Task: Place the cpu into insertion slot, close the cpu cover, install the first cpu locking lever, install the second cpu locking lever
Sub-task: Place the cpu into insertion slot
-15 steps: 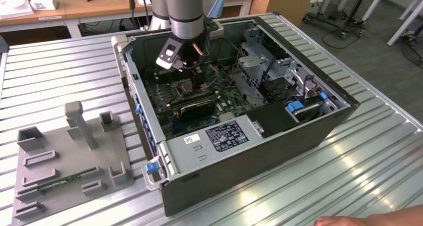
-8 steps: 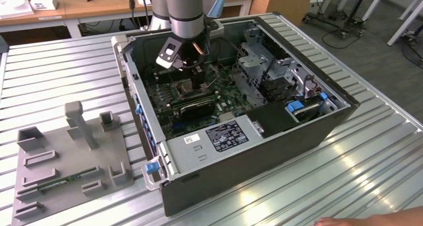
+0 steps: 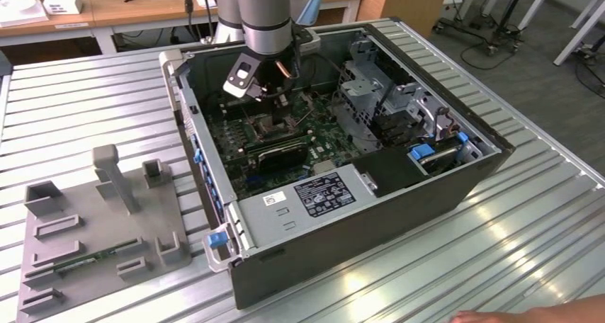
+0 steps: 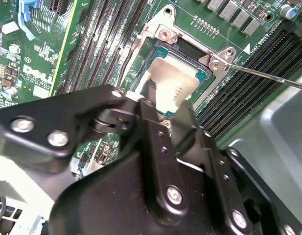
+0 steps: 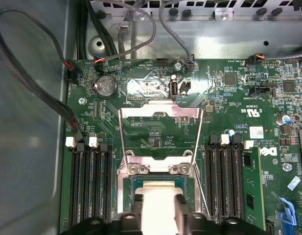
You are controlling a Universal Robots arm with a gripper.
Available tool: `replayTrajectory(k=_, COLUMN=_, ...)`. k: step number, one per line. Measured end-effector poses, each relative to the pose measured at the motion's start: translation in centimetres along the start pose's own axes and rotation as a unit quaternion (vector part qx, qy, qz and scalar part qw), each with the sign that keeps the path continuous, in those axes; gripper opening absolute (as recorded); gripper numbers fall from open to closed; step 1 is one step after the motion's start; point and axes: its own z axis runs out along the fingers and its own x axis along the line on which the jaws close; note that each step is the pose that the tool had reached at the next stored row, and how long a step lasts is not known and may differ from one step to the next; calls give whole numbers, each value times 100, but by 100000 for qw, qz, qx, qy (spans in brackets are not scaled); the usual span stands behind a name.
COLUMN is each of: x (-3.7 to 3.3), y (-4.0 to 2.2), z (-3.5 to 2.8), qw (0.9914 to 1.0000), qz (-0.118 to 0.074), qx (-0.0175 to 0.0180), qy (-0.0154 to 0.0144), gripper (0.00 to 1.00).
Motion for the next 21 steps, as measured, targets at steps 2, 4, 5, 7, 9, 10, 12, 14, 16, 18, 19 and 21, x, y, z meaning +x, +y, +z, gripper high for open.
replayTrajectory(k=2, x=0, y=0, z=0, qw=100000, qz=0, qx=-1, qy=-6, gripper=30)
replayTrajectory(k=4, x=0, y=0, z=0, qw=100000, qz=-1, qx=0, qy=-9, gripper=24)
replayTrajectory(k=5, x=0, y=0, z=0, qw=100000, qz=0, qx=-1, qy=-13, gripper=18)
replayTrajectory(k=7, x=0, y=0, z=0, qw=100000, qz=-3, qx=-2, qy=-15, gripper=12)
replayTrajectory(k=9, x=0, y=0, z=0, qw=100000, qz=-3, qx=4, qy=-25, gripper=11)
replayTrajectory(k=10, x=0, y=0, z=0, qw=100000, qz=-2, qx=-1, qy=-24, gripper=11)
replayTrajectory(k=12, x=1, y=1, z=1, qw=99999, qz=3, qx=378, qy=-27, gripper=11)
replayTrajectory(k=14, x=0, y=5, z=3, qw=99981, qz=31, qx=1950, qy=-67, gripper=11)
replayTrajectory(k=16, x=0, y=8, z=5, qw=99945, qz=46, qx=3308, qy=-95, gripper=11)
replayTrajectory(k=18, x=0, y=8, z=5, qw=99943, qz=52, qx=3377, qy=-103, gripper=11)
replayTrajectory(k=19, x=0, y=8, z=4, qw=99943, qz=52, qx=3379, qy=-104, gripper=11)
replayTrajectory(k=21, x=0, y=8, z=5, qw=99943, qz=48, qx=3383, qy=-101, gripper=11)
